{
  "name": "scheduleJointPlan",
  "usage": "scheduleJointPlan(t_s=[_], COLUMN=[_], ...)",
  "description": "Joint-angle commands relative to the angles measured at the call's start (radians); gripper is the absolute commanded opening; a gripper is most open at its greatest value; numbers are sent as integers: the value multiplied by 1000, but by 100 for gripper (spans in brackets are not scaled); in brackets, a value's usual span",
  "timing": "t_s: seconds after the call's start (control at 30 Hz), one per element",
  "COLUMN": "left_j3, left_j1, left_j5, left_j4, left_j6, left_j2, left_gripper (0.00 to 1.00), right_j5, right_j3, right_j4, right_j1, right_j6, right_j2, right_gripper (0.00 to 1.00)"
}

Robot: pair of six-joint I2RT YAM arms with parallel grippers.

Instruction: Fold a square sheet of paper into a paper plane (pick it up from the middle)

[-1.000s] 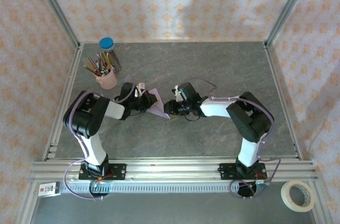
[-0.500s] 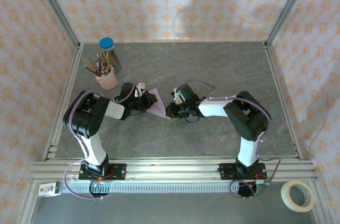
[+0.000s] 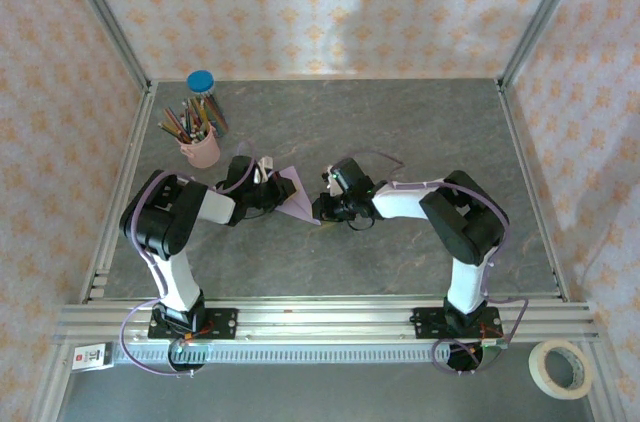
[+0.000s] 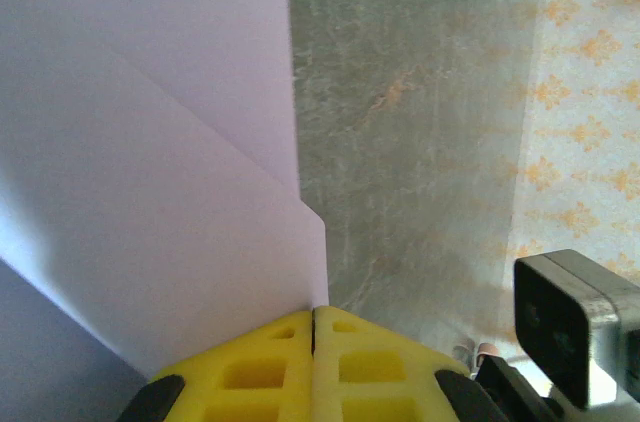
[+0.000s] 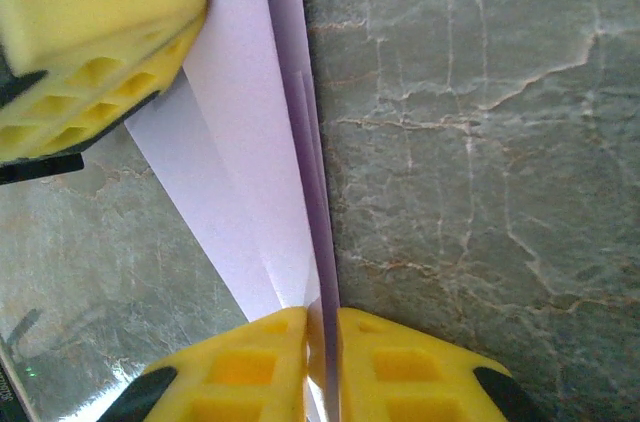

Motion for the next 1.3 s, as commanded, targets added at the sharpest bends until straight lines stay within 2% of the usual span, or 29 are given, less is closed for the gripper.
scheduleJointPlan(t_s=[0.0,0.73,0.9,1.03,1.27], left_j3=[24,40,49,53,60], left_j1=[1,1,1,1,1], left_j5=[-18,-8,-23,-33,-26], left_j4=[-22,-61,-120,-157,-173], left_j6=[22,46,78,100,108], left_j2=[15,55,61,67,80], left_gripper=[6,6,6,6,6], right_j5=[19,26,77,112,87], right_j3=[13,38,47,62,102], right_j4=[-40,-68,-50,-37,-16], right_j1=[15,21,9,-2,-2], right_j6=[-1,-8,16,25,3], right_j2=[45,41,-23,-74,-65], right_gripper=[14,15,24,35,35])
